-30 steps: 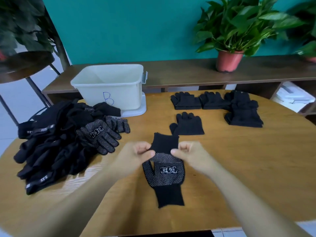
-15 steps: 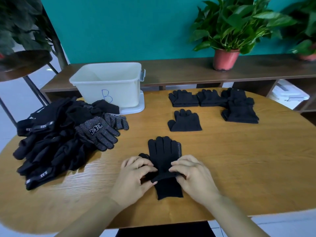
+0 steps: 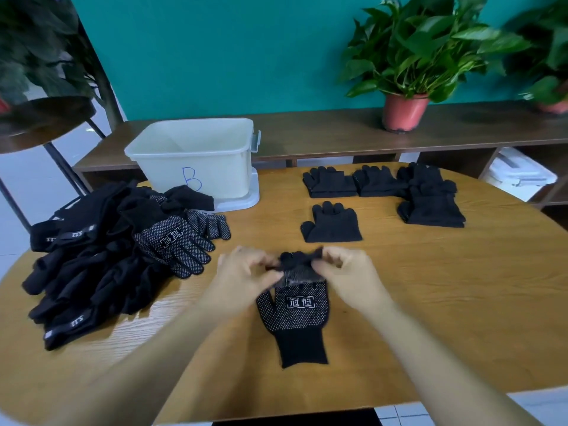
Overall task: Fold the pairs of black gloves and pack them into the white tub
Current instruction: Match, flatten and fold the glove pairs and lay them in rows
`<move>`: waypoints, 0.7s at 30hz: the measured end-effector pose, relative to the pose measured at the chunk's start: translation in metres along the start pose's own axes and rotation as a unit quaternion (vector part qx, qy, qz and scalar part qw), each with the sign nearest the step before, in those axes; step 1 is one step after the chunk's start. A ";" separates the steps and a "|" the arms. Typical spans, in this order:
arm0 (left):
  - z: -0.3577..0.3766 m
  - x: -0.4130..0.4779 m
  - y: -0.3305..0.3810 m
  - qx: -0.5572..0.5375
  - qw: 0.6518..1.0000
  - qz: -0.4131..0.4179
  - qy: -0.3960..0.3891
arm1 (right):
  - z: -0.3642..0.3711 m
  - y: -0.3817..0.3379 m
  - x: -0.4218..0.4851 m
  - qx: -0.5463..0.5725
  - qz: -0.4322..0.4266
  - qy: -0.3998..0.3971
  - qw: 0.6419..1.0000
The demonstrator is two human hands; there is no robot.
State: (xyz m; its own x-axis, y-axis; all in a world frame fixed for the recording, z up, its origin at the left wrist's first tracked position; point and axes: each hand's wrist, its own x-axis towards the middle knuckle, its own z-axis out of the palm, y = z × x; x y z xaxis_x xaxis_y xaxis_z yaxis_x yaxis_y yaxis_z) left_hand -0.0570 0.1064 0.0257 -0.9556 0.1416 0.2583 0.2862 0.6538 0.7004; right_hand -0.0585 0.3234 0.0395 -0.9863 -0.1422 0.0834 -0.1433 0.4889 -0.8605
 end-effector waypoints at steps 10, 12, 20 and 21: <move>-0.048 0.105 0.047 -0.113 0.992 -0.052 -0.004 | -0.042 -0.057 0.094 0.096 -0.041 0.061 0.993; -0.044 0.098 0.042 -0.105 0.993 -0.053 -0.024 | -0.037 -0.049 0.089 0.086 -0.033 0.045 0.995; -0.021 0.066 0.012 -0.087 0.989 -0.091 -0.077 | -0.015 -0.013 0.067 0.054 0.040 -0.002 0.998; -0.023 0.064 0.015 -0.085 0.990 -0.088 -0.076 | -0.016 -0.015 0.066 0.054 0.036 -0.004 0.998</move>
State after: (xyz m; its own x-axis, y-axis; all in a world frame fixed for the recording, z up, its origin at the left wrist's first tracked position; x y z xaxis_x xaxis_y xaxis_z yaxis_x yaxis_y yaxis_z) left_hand -0.1124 0.1081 0.0685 -0.9874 0.1559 0.0289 0.1104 0.5453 0.8310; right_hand -0.1227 0.3207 0.0666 -0.9931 -0.1164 0.0153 -0.0612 0.4019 -0.9136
